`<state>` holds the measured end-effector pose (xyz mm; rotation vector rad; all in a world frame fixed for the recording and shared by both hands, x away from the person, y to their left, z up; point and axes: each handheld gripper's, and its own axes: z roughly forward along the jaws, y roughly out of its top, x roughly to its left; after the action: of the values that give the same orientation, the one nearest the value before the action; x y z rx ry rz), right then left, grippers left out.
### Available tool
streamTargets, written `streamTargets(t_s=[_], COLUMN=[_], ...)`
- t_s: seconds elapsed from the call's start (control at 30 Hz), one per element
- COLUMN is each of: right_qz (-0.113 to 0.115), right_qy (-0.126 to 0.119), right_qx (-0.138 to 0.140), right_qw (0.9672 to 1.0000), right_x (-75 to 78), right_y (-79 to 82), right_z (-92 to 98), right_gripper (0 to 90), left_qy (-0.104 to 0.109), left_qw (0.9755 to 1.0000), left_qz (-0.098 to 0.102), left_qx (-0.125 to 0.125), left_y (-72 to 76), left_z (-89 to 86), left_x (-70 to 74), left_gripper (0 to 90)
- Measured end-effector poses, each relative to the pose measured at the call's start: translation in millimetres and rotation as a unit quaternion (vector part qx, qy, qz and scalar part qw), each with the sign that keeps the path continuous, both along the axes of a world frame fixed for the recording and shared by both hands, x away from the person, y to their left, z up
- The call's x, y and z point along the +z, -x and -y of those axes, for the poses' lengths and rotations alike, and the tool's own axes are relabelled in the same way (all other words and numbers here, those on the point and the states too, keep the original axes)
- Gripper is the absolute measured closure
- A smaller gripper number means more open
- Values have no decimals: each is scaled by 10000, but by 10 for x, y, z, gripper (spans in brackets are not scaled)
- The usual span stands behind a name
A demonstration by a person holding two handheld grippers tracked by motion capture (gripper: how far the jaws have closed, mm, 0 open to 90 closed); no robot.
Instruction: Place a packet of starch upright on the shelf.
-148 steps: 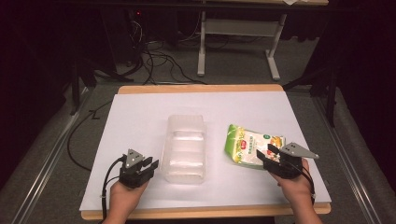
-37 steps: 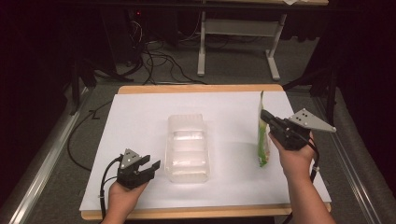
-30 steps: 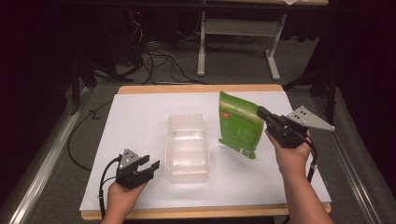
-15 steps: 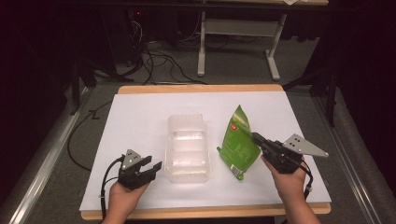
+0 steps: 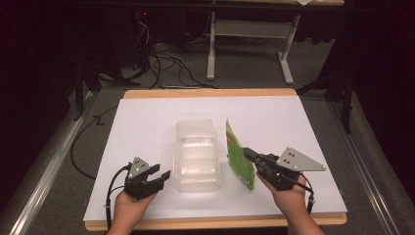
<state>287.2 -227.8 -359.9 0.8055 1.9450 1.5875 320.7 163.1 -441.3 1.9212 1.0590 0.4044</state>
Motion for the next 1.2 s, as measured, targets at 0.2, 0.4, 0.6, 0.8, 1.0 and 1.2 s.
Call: streamTargets(t_s=[0.2, 0.4, 0.6, 0.8, 1.0, 1.2], right_qz=[60, 64, 185, 199, 133, -128], right_qy=[126, 139, 273, 476, 482, 508], right_qx=[233, 259, 156, 91, -103, -474], right_qw=[9996, 9995, 9993, 9986, 9987, 9975], right_x=[-28, -43, -56, -104, -123, -217], right_y=[87, 127, 156, 148, 124, -12], right_z=[-170, -166, -205, -261, -228, -104], right_gripper=[900, 900, 887, 847, 771, 694], left_qy=[7, -11, -29, -30, -26, -30], left_qw=[10000, 10000, 10000, 10000, 10000, 9999], left_qz=[-2, -4, -5, -8, -14, -21], left_qx=[-33, -51, -62, -80, -91, -109], left_y=[1, 3, 6, 8, 5, 4], left_z=[4, 22, 26, 24, 27, 29], left_x=[-1, -3, -5, -2, -5, -6], left_gripper=[513, 512, 512, 512, 511, 510])
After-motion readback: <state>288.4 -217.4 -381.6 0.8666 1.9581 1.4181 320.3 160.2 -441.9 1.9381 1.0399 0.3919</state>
